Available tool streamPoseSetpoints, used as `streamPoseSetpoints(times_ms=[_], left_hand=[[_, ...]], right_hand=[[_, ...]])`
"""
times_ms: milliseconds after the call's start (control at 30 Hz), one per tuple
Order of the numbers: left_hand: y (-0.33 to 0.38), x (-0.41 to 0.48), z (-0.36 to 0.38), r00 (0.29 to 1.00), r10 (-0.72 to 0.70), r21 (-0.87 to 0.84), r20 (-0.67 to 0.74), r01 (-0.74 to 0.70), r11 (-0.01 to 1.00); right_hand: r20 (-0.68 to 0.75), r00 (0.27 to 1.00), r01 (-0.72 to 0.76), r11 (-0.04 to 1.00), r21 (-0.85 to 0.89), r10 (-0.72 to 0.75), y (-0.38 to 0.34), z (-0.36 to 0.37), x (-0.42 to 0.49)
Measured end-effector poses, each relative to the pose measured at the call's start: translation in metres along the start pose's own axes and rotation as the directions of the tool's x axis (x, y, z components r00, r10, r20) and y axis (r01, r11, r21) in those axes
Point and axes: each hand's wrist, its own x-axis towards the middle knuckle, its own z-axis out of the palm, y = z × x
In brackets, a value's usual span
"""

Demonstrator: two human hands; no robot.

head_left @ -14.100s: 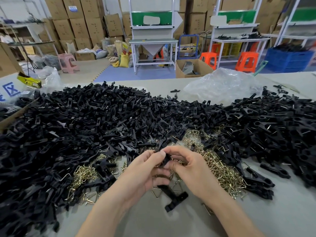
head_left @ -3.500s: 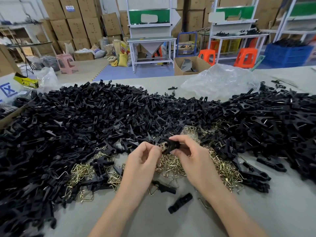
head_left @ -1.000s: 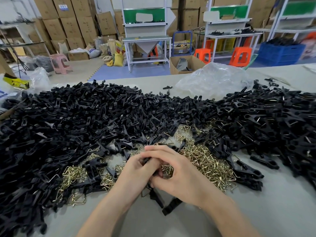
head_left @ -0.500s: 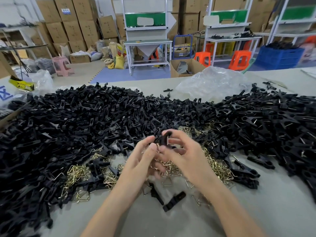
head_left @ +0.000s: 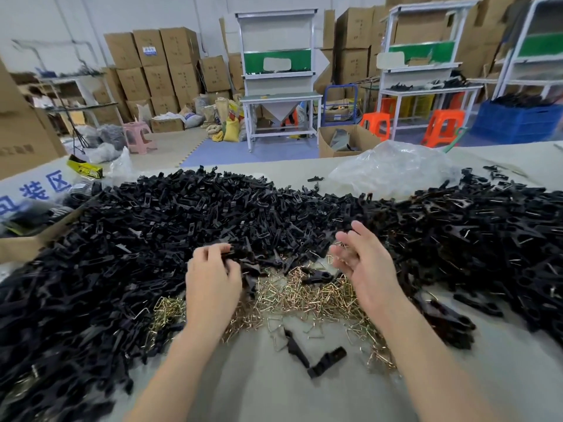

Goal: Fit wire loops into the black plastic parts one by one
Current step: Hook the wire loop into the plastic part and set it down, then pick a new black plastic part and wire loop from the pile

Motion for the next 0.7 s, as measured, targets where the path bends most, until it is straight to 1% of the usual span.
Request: streamPoseSetpoints(times_ms=[67,133,167,233,333,400,433,467,500,600,700], left_hand=[[-0.015,0.027,-0.01,0.999,-0.024,0.212,0.035,0.016,0.977],[-0.028,0.057,-0.018,0.987,-0.118,0.412,0.113,0.061,0.909],[-0.033,0.072,-0.02,0.973,-0.173,0.477,0.15,0.081,0.875],[-0.042,0.102,-0.023,0.947,-0.261,0.527,0.189,0.126,0.84],[-0.06,0.139,-0.026,0.908,-0.382,0.57,0.171,0.225,0.79],[-0.074,0.157,-0.028,0.855,-0.485,0.553,0.183,0.319,0.77],[-0.08,0.165,-0.028,0.832,-0.517,0.543,0.204,0.343,0.766],[-0.084,0.17,-0.026,0.822,-0.523,0.55,0.225,0.336,0.764],[-0.085,0.174,-0.022,0.827,-0.507,0.569,0.242,0.302,0.765],[-0.075,0.172,-0.004,0.878,-0.388,0.627,0.28,0.139,0.766],[-0.067,0.163,0.007,0.903,-0.312,0.639,0.297,0.055,0.768]], right_hand=[[0.008,1.0,0.018,0.999,-0.027,-0.017,0.011,-0.005,-0.002],[0.033,0.999,0.044,0.997,-0.067,-0.042,0.017,-0.009,-0.001],[0.047,0.998,0.055,0.994,-0.097,-0.051,0.019,-0.01,-0.001],[0.069,0.996,0.061,0.991,-0.119,-0.053,0.021,-0.011,0.001],[0.082,0.996,0.052,0.993,-0.106,-0.044,0.021,-0.012,0.005],[0.084,0.996,0.04,0.996,-0.082,-0.033,0.022,-0.013,0.008],[0.083,0.996,0.034,0.997,-0.065,-0.029,0.022,-0.013,0.01],[0.083,0.996,0.029,0.998,-0.053,-0.025,0.023,-0.014,0.012],[0.084,0.996,0.026,0.999,-0.047,-0.022,0.023,-0.014,0.013],[0.084,0.996,0.024,0.999,-0.044,-0.02,0.024,-0.016,0.017],[0.088,0.996,0.024,0.999,-0.045,-0.02,0.025,-0.016,0.019]])
